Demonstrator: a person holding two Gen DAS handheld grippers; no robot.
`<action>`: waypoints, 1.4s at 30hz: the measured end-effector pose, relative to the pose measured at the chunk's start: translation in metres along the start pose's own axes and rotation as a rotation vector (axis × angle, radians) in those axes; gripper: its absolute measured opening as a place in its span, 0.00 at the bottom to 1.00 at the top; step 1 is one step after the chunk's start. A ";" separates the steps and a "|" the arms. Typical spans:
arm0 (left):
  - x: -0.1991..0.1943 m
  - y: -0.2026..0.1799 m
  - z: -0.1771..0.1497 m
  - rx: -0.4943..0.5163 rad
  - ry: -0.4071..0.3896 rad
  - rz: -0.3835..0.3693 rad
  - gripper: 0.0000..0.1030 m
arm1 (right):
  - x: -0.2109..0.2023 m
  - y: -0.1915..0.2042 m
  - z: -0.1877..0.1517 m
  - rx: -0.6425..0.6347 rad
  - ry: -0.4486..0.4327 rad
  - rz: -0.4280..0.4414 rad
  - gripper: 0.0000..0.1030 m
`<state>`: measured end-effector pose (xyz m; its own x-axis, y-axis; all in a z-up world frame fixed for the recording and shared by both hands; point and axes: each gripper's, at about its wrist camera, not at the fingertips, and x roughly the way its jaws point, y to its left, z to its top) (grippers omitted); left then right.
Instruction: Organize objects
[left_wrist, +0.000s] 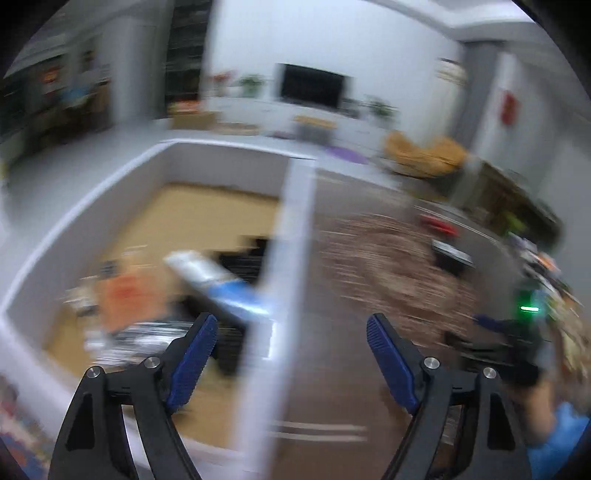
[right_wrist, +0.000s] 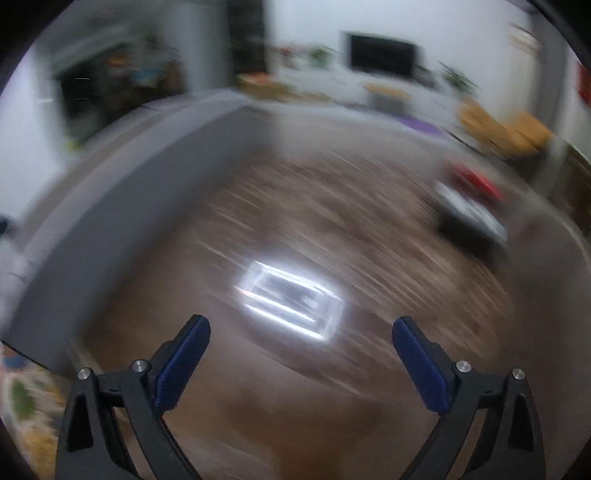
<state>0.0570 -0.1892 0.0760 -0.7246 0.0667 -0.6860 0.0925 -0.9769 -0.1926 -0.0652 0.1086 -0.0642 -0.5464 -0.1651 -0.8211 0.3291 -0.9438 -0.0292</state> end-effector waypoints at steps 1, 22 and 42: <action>0.002 -0.020 -0.004 0.028 0.009 -0.043 0.87 | 0.000 -0.025 -0.010 0.030 0.011 -0.035 0.96; 0.196 -0.212 -0.044 0.615 0.260 -0.259 1.00 | -0.015 -0.156 -0.053 0.167 -0.008 -0.098 1.00; 0.369 -0.341 0.105 0.989 0.375 -0.480 0.98 | -0.015 -0.156 -0.053 0.168 -0.008 -0.098 1.00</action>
<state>-0.3135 0.1475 -0.0372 -0.2769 0.3676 -0.8878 -0.8308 -0.5559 0.0290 -0.0677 0.2730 -0.0775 -0.5758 -0.0716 -0.8144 0.1413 -0.9899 -0.0129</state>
